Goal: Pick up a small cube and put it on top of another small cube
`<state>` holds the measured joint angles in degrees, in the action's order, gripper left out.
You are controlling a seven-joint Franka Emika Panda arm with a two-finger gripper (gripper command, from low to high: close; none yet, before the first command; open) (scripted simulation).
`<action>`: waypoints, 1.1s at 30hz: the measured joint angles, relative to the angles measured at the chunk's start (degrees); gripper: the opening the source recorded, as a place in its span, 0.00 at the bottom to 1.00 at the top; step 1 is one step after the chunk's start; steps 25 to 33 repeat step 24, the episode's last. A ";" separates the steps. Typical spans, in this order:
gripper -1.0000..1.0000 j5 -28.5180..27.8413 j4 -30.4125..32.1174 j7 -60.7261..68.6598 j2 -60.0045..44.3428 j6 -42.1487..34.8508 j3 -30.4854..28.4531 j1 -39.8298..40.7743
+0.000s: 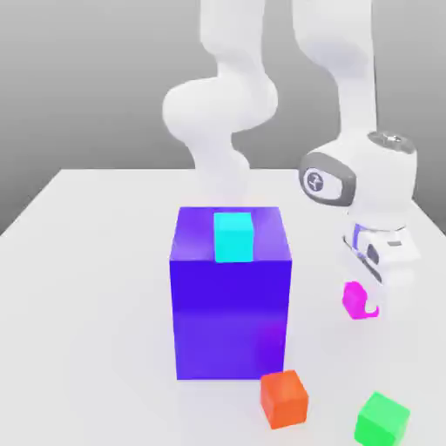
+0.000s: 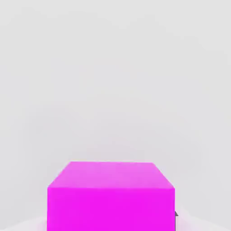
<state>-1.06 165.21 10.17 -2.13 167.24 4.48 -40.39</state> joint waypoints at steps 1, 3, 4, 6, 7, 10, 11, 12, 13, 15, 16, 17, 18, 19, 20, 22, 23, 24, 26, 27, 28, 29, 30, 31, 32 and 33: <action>0.00 0.42 -0.57 -0.29 0.94 -1.51 -0.17 0.31; 0.00 0.52 -3.55 -2.55 0.63 -4.18 -1.22 1.72; 0.00 0.44 -5.44 -4.03 0.01 -5.44 -1.77 2.77; 0.00 0.41 -9.45 -7.04 -1.51 -7.92 -2.87 4.29; 0.00 0.47 -11.49 -8.51 -2.33 -9.14 -3.41 4.96; 0.00 0.97 -17.71 -12.76 -4.85 -12.84 -5.27 6.57; 0.00 1.24 -19.78 -14.10 -5.70 -14.06 -5.96 7.06; 0.00 1.55 -21.86 -15.41 -6.56 -15.29 -6.69 7.57; 0.00 1.90 -23.93 -16.68 -7.41 -16.50 -7.45 8.08; 0.00 2.71 -28.09 -19.19 -9.14 -18.97 -8.98 9.16; 0.00 3.15 -30.18 -20.43 -9.99 -20.23 -9.74 9.74; 0.00 3.58 -31.39 -20.98 -11.40 -20.05 -10.05 10.15; 0.00 4.02 -32.06 -21.10 -13.15 -18.99 -10.12 10.40; 0.00 4.45 -32.45 -21.03 -15.06 -17.48 -10.08 10.57; 0.00 4.87 -32.71 -20.83 -17.05 -15.76 -9.87 10.80; 1.00 5.24 -32.89 -20.62 -18.77 -14.22 -9.67 10.98; 1.00 5.24 -32.89 -20.62 -18.77 -14.22 -9.67 10.98; 1.00 5.24 -32.89 -20.62 -18.77 -14.22 -9.67 10.98; 1.00 5.24 -32.89 -20.62 -18.77 -14.22 -9.67 10.98; 1.00 5.24 -32.89 -20.62 -18.77 -14.22 -9.67 10.98; 1.00 5.24 -32.89 -20.62 -18.77 -14.22 -9.67 10.98; 1.00 5.24 -32.89 -20.62 -18.77 -14.22 -9.67 10.98; 1.00 5.24 -32.89 -20.62 -18.77 -14.22 -9.67 10.98; 1.00 5.24 -32.89 -20.62 -18.77 -14.22 -9.67 10.98; 1.00 5.24 -32.89 -20.62 -18.77 -14.22 -9.67 10.98; 1.00 5.24 -32.89 -20.62 -18.77 -14.22 -9.67 10.98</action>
